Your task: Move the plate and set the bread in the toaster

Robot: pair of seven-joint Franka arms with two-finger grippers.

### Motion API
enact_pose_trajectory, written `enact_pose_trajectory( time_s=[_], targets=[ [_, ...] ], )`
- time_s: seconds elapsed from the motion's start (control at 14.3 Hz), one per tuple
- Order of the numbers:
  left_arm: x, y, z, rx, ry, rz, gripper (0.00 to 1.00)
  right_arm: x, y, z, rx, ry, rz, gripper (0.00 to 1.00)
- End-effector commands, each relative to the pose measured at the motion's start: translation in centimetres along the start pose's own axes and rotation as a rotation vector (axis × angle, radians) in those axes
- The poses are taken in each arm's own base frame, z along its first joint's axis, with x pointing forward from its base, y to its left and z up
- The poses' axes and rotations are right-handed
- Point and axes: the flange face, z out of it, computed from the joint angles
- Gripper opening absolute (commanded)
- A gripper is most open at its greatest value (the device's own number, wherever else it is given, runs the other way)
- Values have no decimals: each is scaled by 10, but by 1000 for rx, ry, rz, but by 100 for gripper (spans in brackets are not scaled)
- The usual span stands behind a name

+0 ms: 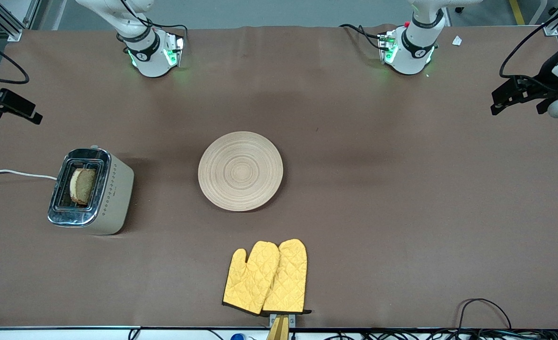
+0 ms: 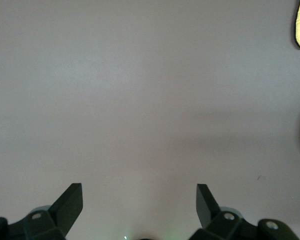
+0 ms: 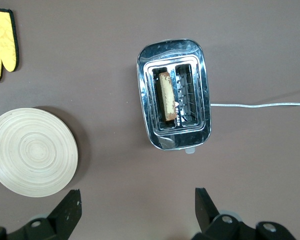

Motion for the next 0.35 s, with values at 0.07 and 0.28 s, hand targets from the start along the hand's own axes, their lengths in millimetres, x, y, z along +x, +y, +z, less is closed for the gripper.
enact_pose_trajectory(
  time_s=[0.07,0.28],
  targets=[
    [-6,-1,-12,3,21,2,100,-15,6,2,7,-9,-18,100],
    [-7,1,-11,0,10,-7,100,-16,3,2,7,-12,-19,100]
  ],
)
